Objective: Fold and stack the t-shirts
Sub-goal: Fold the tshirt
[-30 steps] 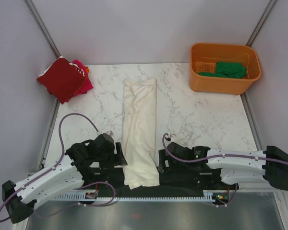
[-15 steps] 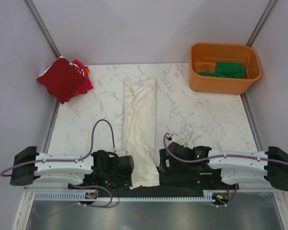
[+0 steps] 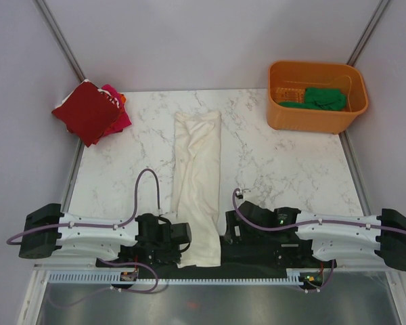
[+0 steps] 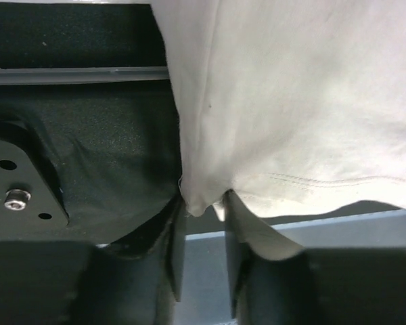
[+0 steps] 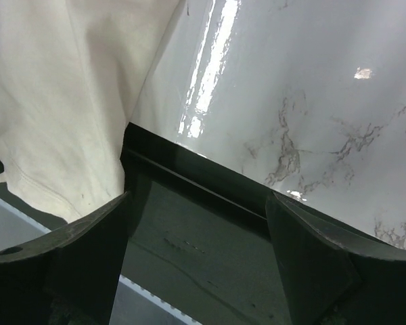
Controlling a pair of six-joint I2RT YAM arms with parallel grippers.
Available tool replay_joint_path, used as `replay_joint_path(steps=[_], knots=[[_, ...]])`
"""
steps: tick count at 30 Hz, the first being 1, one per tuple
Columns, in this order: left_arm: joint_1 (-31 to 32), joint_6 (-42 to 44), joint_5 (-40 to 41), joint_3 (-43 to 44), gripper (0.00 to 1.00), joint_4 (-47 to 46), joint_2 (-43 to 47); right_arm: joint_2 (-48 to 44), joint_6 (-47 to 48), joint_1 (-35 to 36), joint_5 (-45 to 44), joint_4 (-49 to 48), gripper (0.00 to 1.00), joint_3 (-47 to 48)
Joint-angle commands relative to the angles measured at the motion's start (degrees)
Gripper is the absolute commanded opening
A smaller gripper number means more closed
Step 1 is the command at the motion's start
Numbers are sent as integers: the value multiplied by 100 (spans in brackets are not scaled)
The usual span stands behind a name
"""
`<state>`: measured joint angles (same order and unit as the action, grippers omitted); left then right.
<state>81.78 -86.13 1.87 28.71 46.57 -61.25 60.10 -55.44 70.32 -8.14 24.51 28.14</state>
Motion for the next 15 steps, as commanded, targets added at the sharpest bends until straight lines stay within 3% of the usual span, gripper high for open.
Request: replay_joint_path(steps=[1, 5, 7, 15], knots=[[23, -458, 858, -243, 31, -869, -1, -42, 200, 16, 259, -331, 87, -107], [14, -431, 1253, -261, 19, -877, 245, 204, 402, 130, 1355, -1096, 86, -274], [-4, -344, 1351, -234, 2, -877, 315, 457, 350, 296, 1587, -1630, 85, -353], [-13, -45, 1343, 12, 2, -816, 368, 1363, -274, 842, 1597, -2934, 81, -397]])
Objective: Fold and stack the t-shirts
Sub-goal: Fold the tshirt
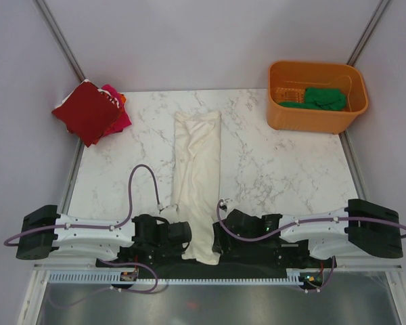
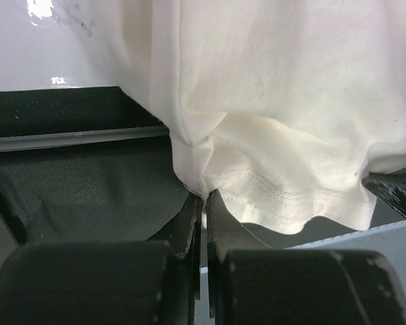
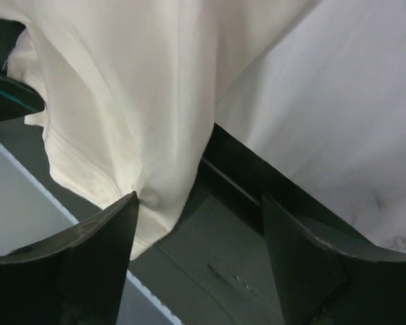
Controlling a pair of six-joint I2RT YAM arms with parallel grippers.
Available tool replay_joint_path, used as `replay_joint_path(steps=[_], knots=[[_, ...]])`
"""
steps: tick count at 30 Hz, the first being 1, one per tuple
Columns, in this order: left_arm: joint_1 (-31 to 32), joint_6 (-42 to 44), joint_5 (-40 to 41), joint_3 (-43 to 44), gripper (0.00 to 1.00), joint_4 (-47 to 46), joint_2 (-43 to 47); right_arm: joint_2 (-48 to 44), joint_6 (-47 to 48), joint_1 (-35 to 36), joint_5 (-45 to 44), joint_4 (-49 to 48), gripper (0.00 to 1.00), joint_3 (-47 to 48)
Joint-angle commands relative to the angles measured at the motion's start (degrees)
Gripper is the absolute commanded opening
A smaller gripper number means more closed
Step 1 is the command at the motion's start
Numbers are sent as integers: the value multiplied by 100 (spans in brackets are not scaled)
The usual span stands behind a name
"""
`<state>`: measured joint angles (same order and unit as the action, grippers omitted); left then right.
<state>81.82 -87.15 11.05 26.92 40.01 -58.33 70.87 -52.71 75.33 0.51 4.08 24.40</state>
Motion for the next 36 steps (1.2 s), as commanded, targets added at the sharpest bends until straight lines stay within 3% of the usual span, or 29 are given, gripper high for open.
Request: replay_joint_path(steps=[1, 6, 9, 12, 14, 17, 18, 21, 22, 28, 29, 36], knots=[[-26, 76, 424, 191, 2, -143, 84, 478, -591, 438, 679, -1013, 77, 3], [-17, 102, 328, 165, 2, -64, 216, 823, -934, 859, 529, -1269, 65, 196], [-26, 102, 301, 138, 2, -20, 330, 727, -1048, 1071, 275, -1164, 73, 310], [-26, 102, 284, 130, 2, 7, 383, 551, -1110, 1194, 107, -988, 74, 416], [-17, 111, 266, 147, 2, 16, 375, 428, -1171, 1212, 46, -1040, 67, 355], [-17, 155, 249, 226, 2, 24, 339, 436, -1268, 1256, 45, -1190, 44, 258], [-17, 181, 240, 252, 2, 42, 339, 436, -1294, 1291, 19, -1190, 30, 258], [-8, 216, 231, 349, 2, 112, 374, 366, -1321, 1388, -16, -1181, 13, 267], [9, 234, 222, 367, 2, 138, 375, 323, -1312, 1397, -16, -1172, 1, 275], [220, 366, -14, 902, 2, 761, 287, 129, -1216, 1572, -139, -629, 0, 652], [281, 357, -24, 1164, 2, 911, 252, 94, -1198, 1616, -165, -427, 5, 723], [958, -55, 99, 2054, 2, 2423, 181, -582, -1391, 1590, -1167, 1349, 8, 873]])
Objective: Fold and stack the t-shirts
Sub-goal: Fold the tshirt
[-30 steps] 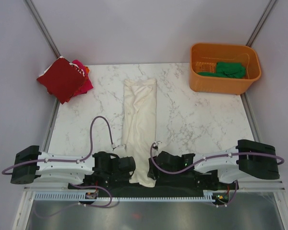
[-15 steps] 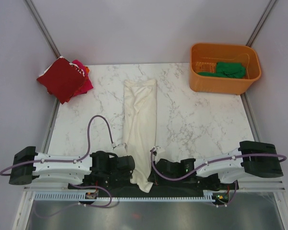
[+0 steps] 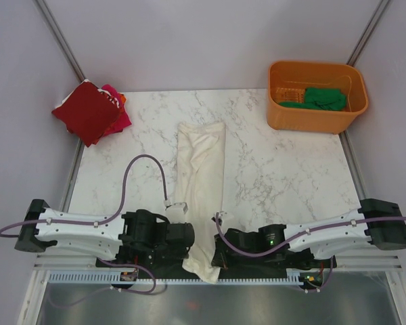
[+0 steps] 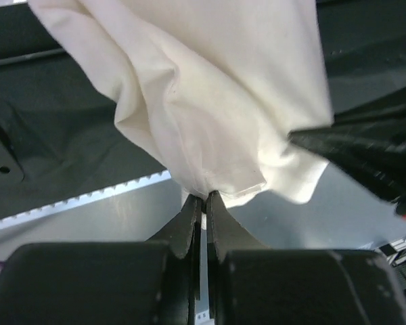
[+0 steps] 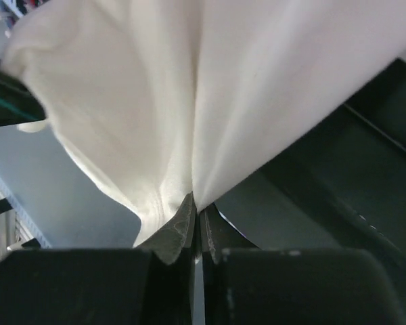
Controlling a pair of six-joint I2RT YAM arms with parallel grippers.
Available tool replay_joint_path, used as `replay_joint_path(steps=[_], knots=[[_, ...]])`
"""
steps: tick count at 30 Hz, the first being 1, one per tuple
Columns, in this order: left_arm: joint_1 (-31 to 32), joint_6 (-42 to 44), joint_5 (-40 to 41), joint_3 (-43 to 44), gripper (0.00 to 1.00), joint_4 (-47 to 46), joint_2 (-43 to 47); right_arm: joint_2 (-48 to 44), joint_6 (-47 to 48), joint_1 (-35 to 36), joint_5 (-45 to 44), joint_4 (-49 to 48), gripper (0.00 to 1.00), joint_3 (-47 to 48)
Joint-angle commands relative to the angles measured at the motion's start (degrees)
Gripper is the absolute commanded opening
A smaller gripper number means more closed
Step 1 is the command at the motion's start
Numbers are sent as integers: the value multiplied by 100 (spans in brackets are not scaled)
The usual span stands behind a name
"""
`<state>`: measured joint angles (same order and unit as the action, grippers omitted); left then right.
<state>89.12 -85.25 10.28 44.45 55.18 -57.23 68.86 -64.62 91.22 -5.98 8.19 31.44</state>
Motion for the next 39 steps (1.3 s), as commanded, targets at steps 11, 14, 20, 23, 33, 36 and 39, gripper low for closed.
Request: replay_joint_path(steps=[11, 14, 20, 23, 33, 36, 39], knots=[[220, -334, 1264, 1276, 2, 2126, 362, -962, 361, -859, -1011, 1879, 11, 722], [10, 51, 1546, 1742, 2, 2278, 336, -962, 871, -1499, -941, 2239, 8, 1118], [-1150, 1633, 1494, 2314, 2, 1875, -59, -683, 1749, -2362, -466, 2398, 6, 1751], [-1844, 2424, 1354, 2411, 2, 1471, -174, -314, 2066, -2652, -334, 2477, 6, 2102], [-4191, 4517, 387, 2946, 2, 309, -1052, 549, 2928, -3997, 281, 2521, 7, 2753], [-4552, 4517, 387, 2991, 2, 309, -1465, 900, 3113, -4305, 544, 2416, 21, 2867], [-5017, 4517, 387, 3000, 2, 309, -2018, 1453, 3333, -4691, 904, 2320, 52, 3034]])
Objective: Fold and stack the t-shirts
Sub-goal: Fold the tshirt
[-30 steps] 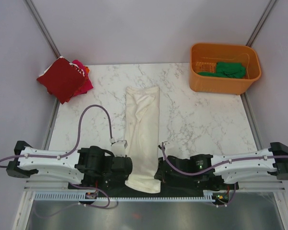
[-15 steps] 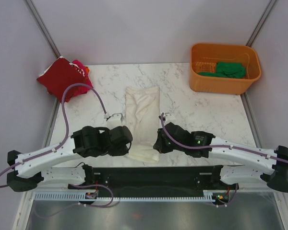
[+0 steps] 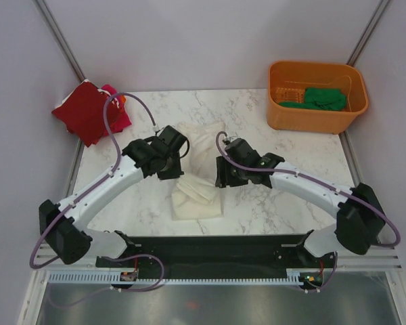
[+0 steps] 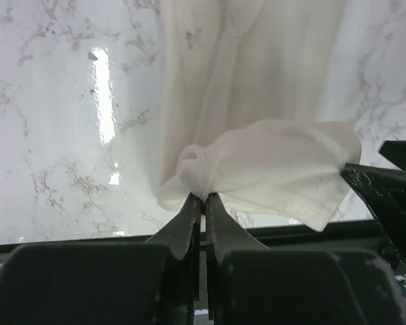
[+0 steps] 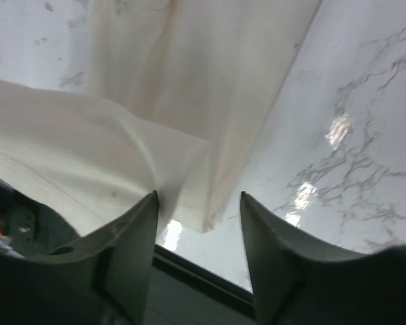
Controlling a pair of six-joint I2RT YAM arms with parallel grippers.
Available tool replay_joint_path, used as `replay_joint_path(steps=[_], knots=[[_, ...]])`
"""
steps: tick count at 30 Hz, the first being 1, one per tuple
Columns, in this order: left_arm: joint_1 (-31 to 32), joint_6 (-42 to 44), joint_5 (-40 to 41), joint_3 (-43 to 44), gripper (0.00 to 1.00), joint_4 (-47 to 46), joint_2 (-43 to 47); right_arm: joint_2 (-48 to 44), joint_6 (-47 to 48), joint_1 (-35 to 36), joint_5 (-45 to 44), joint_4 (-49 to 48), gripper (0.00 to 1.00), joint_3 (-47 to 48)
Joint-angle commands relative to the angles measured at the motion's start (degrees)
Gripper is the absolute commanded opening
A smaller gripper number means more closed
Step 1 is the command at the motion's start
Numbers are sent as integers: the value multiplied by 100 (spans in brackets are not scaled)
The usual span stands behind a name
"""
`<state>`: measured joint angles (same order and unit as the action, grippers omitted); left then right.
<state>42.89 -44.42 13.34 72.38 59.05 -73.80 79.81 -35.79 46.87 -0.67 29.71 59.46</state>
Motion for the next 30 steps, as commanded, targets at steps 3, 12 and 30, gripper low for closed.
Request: replay_joint_path(steps=[3, 12, 30], knots=[[-1088, 1242, -919, 372, 10, -1287, -1292, 973, 599, -836, 620, 26, 65, 548], [-2241, 2140, -2609, 4638, 94, -501, -5230, 1433, 748, -1769, 497, 218, 68, 1681], [-2250, 2491, -1484, 877, 91, -552, -122, 1291, 934, -179, 1896, -352, 23, 637]])
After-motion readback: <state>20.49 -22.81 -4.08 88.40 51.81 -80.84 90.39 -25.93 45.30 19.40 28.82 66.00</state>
